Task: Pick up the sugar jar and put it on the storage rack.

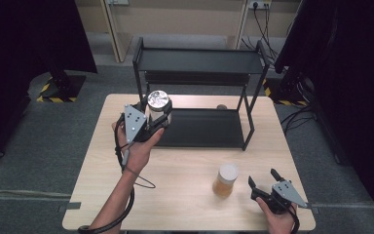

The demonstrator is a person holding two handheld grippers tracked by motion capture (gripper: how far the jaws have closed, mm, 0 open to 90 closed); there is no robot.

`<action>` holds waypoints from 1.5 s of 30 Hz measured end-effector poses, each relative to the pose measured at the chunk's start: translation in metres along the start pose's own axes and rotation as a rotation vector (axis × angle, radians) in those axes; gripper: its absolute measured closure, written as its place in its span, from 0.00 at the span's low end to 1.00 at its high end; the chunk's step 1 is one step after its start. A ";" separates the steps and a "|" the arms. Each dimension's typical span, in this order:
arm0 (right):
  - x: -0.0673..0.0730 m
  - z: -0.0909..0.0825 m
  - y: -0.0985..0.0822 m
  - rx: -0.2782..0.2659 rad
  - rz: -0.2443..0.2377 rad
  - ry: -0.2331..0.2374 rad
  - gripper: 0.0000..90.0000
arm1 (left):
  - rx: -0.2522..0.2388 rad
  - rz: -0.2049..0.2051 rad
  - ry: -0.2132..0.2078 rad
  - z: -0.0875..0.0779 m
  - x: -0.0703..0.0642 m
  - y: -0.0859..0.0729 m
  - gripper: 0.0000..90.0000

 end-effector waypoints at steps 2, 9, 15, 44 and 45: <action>0.000 0.000 0.000 0.001 0.000 0.000 0.13 | -0.002 0.003 0.002 0.001 0.001 0.002 0.39; 0.000 0.000 0.000 0.003 -0.002 0.001 0.13 | -0.012 -0.004 0.021 0.006 0.004 0.008 0.39; 0.001 0.000 0.000 0.002 0.000 0.001 0.13 | -0.014 -0.005 0.029 0.009 0.006 0.011 0.39; 0.000 0.000 0.000 -0.001 0.000 0.001 0.13 | -0.036 -0.009 0.063 0.030 0.015 0.036 0.39; 0.000 0.000 0.000 -0.002 0.001 0.001 0.13 | -0.037 -0.010 0.064 0.031 0.015 0.038 0.39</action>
Point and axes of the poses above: each handheld gripper's, and its own axes: z roughly forward along the jaws, y roughly out of its top, x roughly to its left, the point moved 9 cm from there along z, roughly forward along the jaws, and after that the axes turned 7 degrees about z, right-handed, at the moved point
